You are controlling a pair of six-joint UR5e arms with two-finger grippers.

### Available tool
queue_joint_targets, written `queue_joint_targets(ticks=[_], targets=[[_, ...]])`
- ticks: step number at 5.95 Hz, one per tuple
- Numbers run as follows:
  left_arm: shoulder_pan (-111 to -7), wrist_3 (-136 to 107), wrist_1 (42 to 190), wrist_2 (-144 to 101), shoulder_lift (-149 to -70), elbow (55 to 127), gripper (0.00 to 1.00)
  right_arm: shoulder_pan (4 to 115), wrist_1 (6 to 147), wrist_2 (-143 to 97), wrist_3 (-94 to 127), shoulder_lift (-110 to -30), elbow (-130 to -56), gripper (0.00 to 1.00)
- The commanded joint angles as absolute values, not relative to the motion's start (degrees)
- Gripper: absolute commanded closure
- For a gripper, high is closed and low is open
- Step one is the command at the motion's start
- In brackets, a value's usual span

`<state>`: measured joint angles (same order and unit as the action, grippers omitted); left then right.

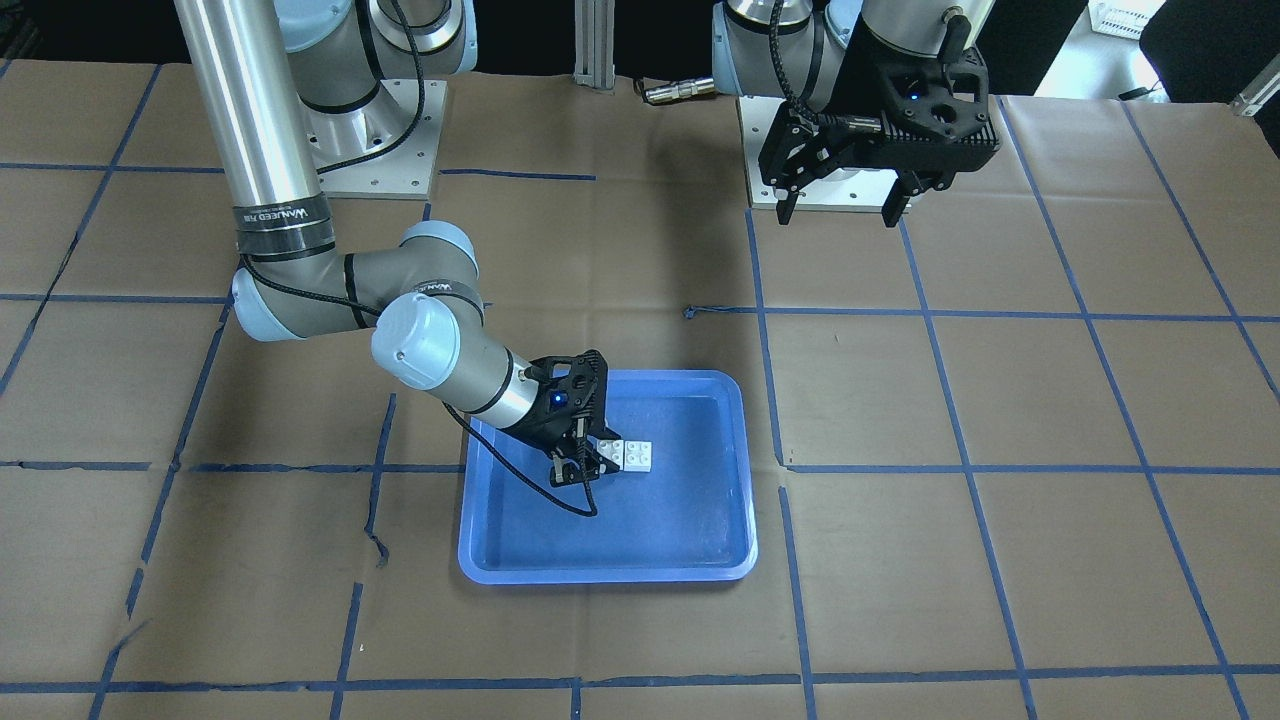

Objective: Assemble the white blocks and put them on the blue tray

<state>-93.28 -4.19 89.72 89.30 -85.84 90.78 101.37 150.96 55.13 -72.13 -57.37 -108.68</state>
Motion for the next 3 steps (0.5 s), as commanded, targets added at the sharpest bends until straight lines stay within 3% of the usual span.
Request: queue_joint_targets(ticks=[1,2,3], targets=[[-93.3,-4.2,89.6,89.3,-85.9,90.9,0.01,101.3,151.1,55.0,-72.1,-56.9,-108.6,0.74],[-93.3,-4.2,89.7,89.5,-85.8,90.8,0.01,101.3,151.1,55.0,-72.1,-57.0,-108.6,0.74],[-93.3,-4.2,89.8,89.5,-85.8,90.8,0.01,101.3,151.1,54.9,-72.1,-56.9,-108.6,0.67]])
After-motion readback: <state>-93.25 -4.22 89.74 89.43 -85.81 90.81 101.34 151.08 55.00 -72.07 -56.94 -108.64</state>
